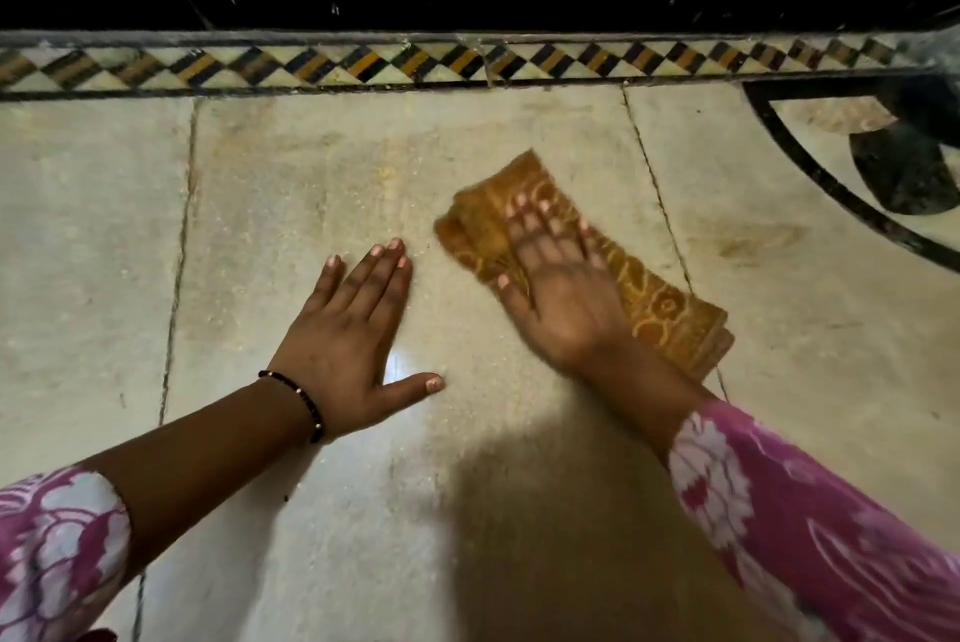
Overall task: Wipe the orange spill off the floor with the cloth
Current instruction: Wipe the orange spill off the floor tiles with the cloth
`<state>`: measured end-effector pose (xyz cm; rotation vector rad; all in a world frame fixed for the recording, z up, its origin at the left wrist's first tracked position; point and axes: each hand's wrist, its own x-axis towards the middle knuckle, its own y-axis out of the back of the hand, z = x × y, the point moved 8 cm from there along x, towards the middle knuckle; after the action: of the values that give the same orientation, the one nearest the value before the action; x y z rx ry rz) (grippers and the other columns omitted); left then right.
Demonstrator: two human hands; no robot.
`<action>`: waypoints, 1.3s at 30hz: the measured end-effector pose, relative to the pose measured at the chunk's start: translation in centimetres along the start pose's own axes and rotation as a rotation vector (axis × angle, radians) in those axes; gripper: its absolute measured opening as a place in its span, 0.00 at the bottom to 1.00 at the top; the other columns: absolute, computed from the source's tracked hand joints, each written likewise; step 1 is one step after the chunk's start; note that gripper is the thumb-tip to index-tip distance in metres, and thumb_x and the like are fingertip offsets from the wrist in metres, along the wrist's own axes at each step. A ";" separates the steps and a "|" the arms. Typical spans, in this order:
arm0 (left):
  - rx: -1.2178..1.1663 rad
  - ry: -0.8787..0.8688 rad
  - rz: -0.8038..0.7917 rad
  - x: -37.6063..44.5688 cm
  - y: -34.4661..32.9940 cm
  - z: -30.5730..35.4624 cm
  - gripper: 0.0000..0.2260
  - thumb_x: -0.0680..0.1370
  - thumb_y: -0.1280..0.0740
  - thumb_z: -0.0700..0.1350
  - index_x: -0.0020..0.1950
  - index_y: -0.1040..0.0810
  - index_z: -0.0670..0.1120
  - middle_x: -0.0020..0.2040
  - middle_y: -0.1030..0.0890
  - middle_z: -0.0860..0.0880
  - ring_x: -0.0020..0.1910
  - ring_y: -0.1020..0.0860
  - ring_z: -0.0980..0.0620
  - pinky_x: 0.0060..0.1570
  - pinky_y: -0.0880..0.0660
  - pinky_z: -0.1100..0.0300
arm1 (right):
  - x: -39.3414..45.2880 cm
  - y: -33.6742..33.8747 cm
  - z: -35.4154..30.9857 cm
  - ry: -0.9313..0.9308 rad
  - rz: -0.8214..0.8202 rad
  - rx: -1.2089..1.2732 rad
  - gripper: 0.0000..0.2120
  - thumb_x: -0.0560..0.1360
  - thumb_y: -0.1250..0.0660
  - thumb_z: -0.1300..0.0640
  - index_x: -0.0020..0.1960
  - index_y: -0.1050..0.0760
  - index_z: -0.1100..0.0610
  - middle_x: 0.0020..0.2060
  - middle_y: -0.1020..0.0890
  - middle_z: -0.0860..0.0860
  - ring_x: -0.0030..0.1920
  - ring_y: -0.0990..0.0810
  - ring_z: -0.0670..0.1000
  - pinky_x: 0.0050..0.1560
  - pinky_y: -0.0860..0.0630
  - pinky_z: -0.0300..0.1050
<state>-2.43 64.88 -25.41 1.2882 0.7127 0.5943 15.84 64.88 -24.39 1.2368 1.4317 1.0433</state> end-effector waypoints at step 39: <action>-0.228 0.309 0.236 -14.4 0.5 -5.2 0.38 0.77 0.48 0.63 0.77 0.53 0.39 0.78 0.54 0.41 0.77 0.54 0.44 0.73 0.59 0.46 | 4.9 -2.9 -15.5 0.219 -0.052 -0.111 0.33 0.78 0.57 0.38 0.77 0.53 0.55 0.77 0.52 0.54 0.76 0.56 0.54 0.73 0.61 0.57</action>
<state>-15.81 57.58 -23.53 1.0847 0.7252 1.0536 -0.14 69.05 -24.78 1.0254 1.5407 1.2345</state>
